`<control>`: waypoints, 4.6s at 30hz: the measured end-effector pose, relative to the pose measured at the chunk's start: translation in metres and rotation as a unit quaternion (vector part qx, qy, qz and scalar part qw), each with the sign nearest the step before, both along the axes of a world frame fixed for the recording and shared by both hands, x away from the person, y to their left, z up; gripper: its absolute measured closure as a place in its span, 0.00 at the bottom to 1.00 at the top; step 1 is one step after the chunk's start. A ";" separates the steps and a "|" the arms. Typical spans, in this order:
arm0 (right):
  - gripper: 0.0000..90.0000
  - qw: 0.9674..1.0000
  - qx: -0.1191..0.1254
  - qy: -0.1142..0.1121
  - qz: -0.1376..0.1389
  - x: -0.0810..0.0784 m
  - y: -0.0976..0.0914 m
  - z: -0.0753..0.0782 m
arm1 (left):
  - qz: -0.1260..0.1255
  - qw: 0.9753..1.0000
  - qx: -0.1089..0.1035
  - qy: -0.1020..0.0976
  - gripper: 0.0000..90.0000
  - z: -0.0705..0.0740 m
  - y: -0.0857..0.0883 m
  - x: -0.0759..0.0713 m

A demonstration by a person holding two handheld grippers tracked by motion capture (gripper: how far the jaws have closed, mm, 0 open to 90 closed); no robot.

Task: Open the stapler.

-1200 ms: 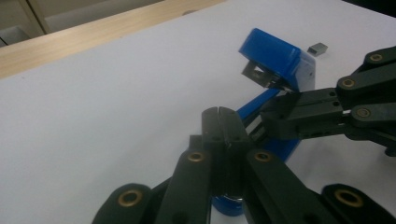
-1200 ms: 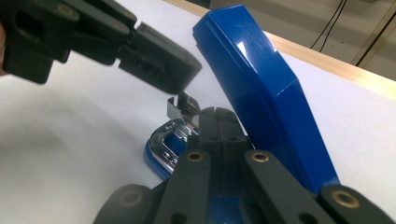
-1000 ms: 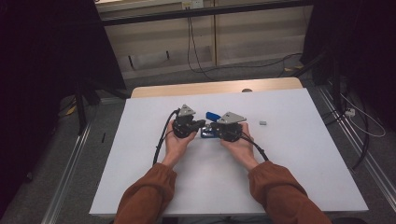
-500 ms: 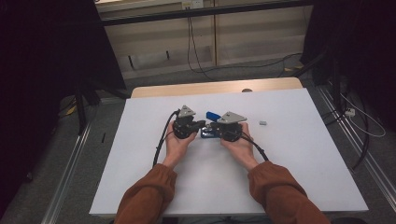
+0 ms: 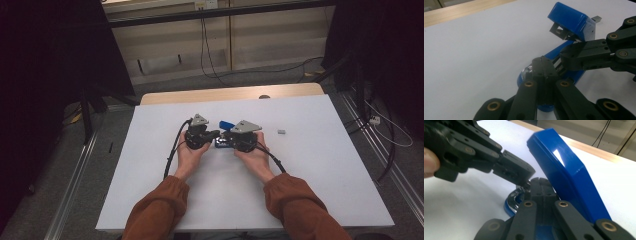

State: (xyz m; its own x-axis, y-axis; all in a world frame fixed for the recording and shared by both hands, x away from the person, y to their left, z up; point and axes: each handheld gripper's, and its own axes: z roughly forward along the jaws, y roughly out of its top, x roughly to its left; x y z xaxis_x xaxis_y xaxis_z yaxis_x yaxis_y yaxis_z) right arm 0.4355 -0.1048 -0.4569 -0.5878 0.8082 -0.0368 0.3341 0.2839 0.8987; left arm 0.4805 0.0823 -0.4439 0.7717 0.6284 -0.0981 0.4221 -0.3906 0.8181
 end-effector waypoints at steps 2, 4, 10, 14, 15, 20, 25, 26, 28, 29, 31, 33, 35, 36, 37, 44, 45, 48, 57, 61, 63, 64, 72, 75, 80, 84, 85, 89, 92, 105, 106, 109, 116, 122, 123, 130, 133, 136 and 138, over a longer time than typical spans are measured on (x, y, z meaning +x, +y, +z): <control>1.00 1.000 0.000 -0.002 0.000 0.000 0.002 0.001 | 0.001 1.000 0.001 -0.002 1.00 0.000 -0.001 -0.001; 1.00 1.000 0.001 -0.003 -0.001 0.001 0.003 0.001 | 0.000 1.000 0.001 -0.003 1.00 -0.001 0.000 0.000; 1.00 1.000 0.005 -0.004 -0.003 0.001 0.005 0.003 | -0.002 1.000 0.005 -0.008 1.00 -0.001 0.000 0.000; 1.00 1.000 0.005 -0.006 -0.005 0.001 0.004 0.004 | -0.001 1.000 0.001 -0.006 1.00 -0.002 0.000 0.000; 1.00 1.000 0.005 -0.006 -0.005 0.001 0.004 0.004 | 0.000 1.000 -0.001 -0.004 1.00 -0.002 0.000 -0.001; 1.00 1.000 0.003 -0.007 -0.009 0.000 0.004 0.004 | -0.001 1.000 -0.001 -0.008 1.00 -0.003 0.000 -0.001; 1.00 1.000 0.005 -0.006 -0.015 0.000 0.003 0.006 | -0.002 1.000 -0.001 -0.009 1.00 -0.003 0.001 -0.001; 1.00 1.000 0.004 -0.007 -0.016 0.000 0.003 0.006 | -0.002 1.000 0.000 -0.011 1.00 -0.003 0.000 -0.001; 1.00 1.000 0.005 -0.008 -0.018 0.000 0.002 0.007 | -0.002 1.000 0.008 -0.016 1.00 -0.002 -0.001 -0.002; 1.00 1.000 0.004 -0.009 -0.021 -0.001 0.002 0.007 | -0.002 1.000 0.008 -0.016 1.00 -0.002 -0.001 -0.002; 1.00 1.000 0.005 -0.009 -0.021 -0.001 0.001 0.008 | -0.002 1.000 0.003 -0.013 1.00 -0.003 0.000 -0.001; 1.00 1.000 0.004 -0.011 -0.023 -0.001 0.001 0.008 | -0.002 1.000 0.004 -0.015 1.00 -0.003 -0.001 -0.002; 1.00 0.999 0.003 -0.019 -0.031 -0.002 0.001 0.009 | 0.000 1.000 0.008 -0.016 1.00 -0.002 -0.001 -0.002; 1.00 0.999 0.007 -0.019 -0.036 -0.002 0.000 0.009 | -0.001 1.000 0.009 -0.017 1.00 -0.002 -0.001 -0.002; 1.00 0.999 0.009 -0.020 -0.039 -0.002 0.000 0.010 | 0.000 1.000 0.011 -0.019 1.00 -0.002 -0.001 -0.003; 1.00 0.999 0.012 -0.021 -0.044 -0.003 0.001 0.009 | -0.001 1.000 0.009 -0.016 1.00 -0.002 -0.001 -0.002; 1.00 0.999 0.012 -0.021 -0.044 -0.003 0.000 0.009 | -0.001 1.000 0.009 -0.016 1.00 -0.002 -0.001 -0.002; 1.00 0.999 0.015 -0.020 -0.045 -0.003 0.000 0.009 | -0.003 1.000 0.010 -0.017 1.00 -0.002 -0.001 -0.002; 1.00 0.998 0.018 -0.026 -0.053 -0.003 0.000 0.010 | -0.002 1.000 0.010 -0.018 1.00 -0.002 -0.001 -0.002; 1.00 0.998 0.025 -0.028 -0.055 -0.003 -0.002 0.012 | -0.003 1.000 0.010 -0.018 1.00 -0.002 -0.001 -0.002; 1.00 0.998 0.023 -0.029 -0.055 -0.003 -0.002 0.012 | -0.003 1.000 0.010 -0.018 1.00 -0.002 -0.001 -0.002; 1.00 0.998 0.024 -0.029 -0.055 -0.003 -0.002 0.012 | -0.002 1.000 0.010 -0.018 1.00 -0.002 -0.001 -0.002; 1.00 0.997 0.024 -0.040 -0.057 -0.005 -0.001 0.014 | 0.000 1.000 0.008 -0.015 1.00 -0.002 -0.001 -0.002; 1.00 0.997 0.022 -0.044 -0.057 -0.006 -0.001 0.015 | 0.000 1.000 0.007 -0.016 1.00 -0.002 -0.001 -0.002; 1.00 0.997 0.022 -0.045 -0.058 -0.006 -0.001 0.015 | 0.000 1.000 0.008 -0.016 1.00 -0.002 -0.001 -0.002; 1.00 0.997 0.016 -0.050 -0.056 -0.007 -0.001 0.016 | 0.000 1.000 0.007 -0.017 1.00 -0.002 -0.001 -0.002; 1.00 0.997 0.016 -0.050 -0.055 -0.007 -0.001 0.016 | 0.000 1.000 0.007 -0.017 1.00 -0.002 -0.001 -0.002; 1.00 0.997 0.016 -0.052 -0.058 -0.007 -0.001 0.016 | -0.001 1.000 0.006 -0.016 1.00 -0.002 -0.001 -0.002; 1.00 0.996 0.025 -0.060 -0.065 -0.006 -0.004 0.018 | -0.001 1.000 0.008 -0.017 1.00 -0.002 -0.001 -0.002; 1.00 0.995 0.032 -0.055 -0.072 -0.007 -0.013 0.023 | -0.003 1.000 0.010 -0.023 1.00 -0.002 0.000 -0.002; 1.00 0.995 0.032 -0.055 -0.073 -0.007 -0.014 0.024 | -0.003 1.000 0.008 -0.021 1.00 -0.003 -0.001 -0.002; 1.00 0.995 0.029 -0.057 -0.073 -0.008 -0.015 0.024 | -0.003 1.000 0.008 -0.021 1.00 -0.003 -0.001 -0.002; 1.00 0.995 0.028 -0.057 -0.073 -0.008 -0.018 0.025 | -0.002 1.000 0.005 -0.019 1.00 -0.003 -0.001 -0.002; 1.00 0.995 0.029 -0.057 -0.073 -0.008 -0.018 0.025 | -0.002 1.000 0.005 -0.019 1.00 -0.003 -0.001 -0.002; 1.00 0.995 0.028 -0.057 -0.073 -0.008 -0.018 0.025 | -0.002 1.000 0.005 -0.019 1.00 -0.003 -0.001 -0.002; 1.00 0.995 0.032 -0.057 -0.078 -0.009 -0.023 0.026 | -0.002 1.000 0.005 -0.019 1.00 -0.003 -0.001 -0.002; 1.00 0.995 0.032 -0.057 -0.079 -0.009 -0.023 0.026 | -0.002 1.000 0.004 -0.019 1.00 -0.003 -0.001 -0.003; 1.00 0.995 0.034 -0.058 -0.080 -0.009 -0.024 0.026 | -0.002 1.000 0.004 -0.020 1.00 -0.003 0.000 -0.002; 1.00 0.994 0.032 -0.057 -0.082 -0.010 -0.025 0.027 | -0.002 1.000 0.002 -0.018 1.00 -0.003 0.000 -0.002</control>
